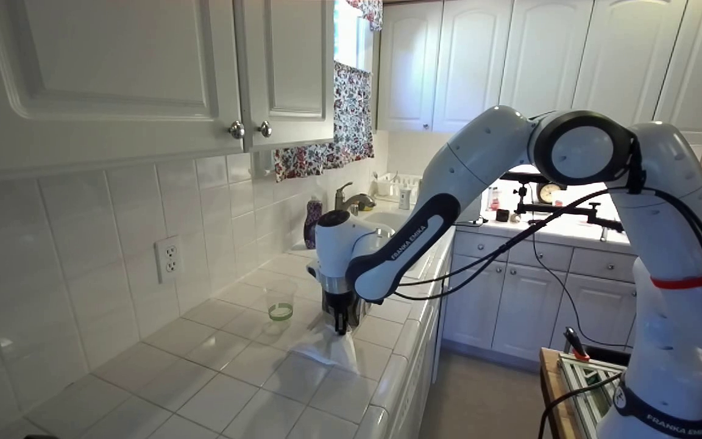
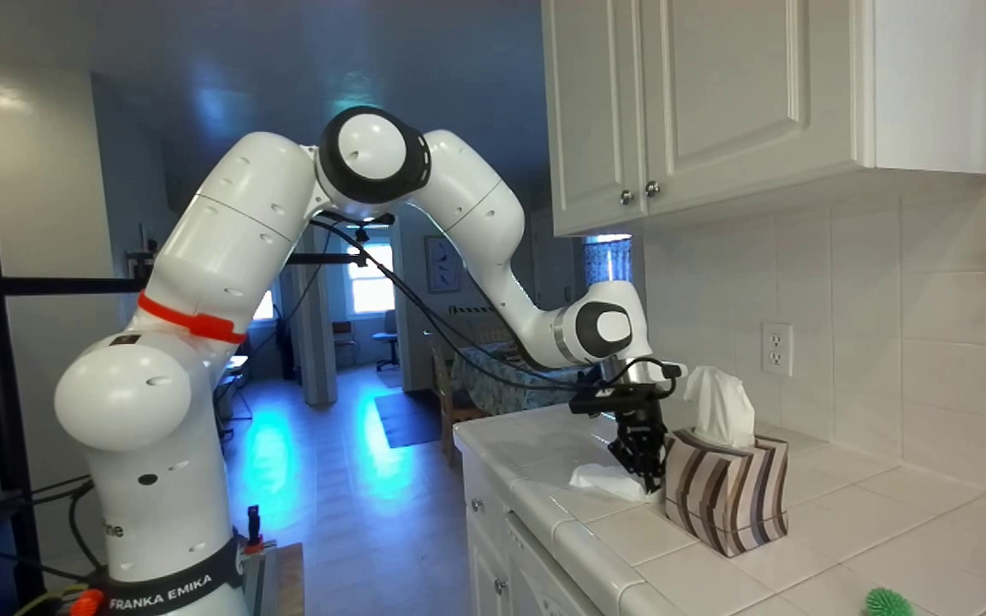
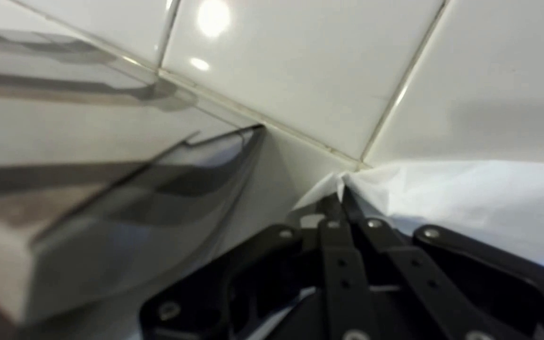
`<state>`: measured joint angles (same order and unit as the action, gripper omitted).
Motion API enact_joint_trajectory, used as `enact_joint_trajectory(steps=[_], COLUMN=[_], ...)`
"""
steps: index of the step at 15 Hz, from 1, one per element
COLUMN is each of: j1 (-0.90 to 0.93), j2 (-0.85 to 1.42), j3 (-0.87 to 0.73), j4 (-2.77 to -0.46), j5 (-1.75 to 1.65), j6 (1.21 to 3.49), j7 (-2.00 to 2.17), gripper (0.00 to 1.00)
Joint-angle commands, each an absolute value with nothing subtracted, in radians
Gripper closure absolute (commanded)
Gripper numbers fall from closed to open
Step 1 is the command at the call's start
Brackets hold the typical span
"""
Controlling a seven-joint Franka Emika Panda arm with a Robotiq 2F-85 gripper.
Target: Pull out a tissue from the box and use it to wipe the counter
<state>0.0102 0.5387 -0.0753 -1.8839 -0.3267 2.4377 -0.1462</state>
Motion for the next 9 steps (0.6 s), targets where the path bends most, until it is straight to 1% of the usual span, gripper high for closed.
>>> enact_joint_trajectory(steps=[1,6,9], j1=[-0.001,-0.009,0.006], j2=[0.576,0.572,0.563], j3=[-0.05,0.019,0.021], j4=[-1.867,-1.89,-1.888], j5=[-0.328,-0.302,-0.289], j6=[2.471,2.504,2.488], j7=[-0.202,-0.33,-0.286], gripper=[1.0,1.0,1.0])
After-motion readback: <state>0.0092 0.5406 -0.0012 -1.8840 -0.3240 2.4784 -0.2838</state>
